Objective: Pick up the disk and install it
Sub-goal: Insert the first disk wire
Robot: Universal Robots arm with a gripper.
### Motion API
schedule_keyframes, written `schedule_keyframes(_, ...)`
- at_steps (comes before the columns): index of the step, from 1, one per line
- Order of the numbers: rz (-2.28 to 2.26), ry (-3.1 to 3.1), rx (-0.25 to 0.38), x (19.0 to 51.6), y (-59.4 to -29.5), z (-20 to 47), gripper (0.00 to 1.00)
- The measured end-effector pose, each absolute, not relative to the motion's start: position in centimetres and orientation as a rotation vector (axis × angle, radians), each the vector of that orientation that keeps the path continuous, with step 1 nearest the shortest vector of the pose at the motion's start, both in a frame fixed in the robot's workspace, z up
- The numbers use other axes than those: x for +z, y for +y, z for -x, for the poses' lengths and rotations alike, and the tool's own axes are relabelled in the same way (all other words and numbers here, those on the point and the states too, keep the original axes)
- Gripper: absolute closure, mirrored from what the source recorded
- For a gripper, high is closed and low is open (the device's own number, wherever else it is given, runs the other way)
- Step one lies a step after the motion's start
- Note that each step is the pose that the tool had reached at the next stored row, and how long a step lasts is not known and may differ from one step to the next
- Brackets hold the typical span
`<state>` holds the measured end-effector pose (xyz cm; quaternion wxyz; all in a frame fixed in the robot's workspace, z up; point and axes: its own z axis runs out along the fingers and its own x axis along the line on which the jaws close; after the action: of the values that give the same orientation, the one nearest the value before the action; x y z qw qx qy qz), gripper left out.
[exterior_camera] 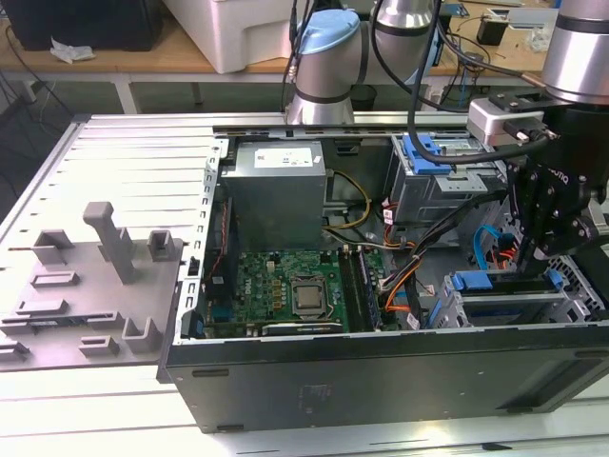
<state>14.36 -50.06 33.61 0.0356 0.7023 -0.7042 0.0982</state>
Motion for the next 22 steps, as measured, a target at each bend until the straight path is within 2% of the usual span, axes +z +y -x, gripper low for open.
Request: schedule_keyframes(22,-2.151,-2.175,0.296,34.14,-50.18,-14.34,0.83)
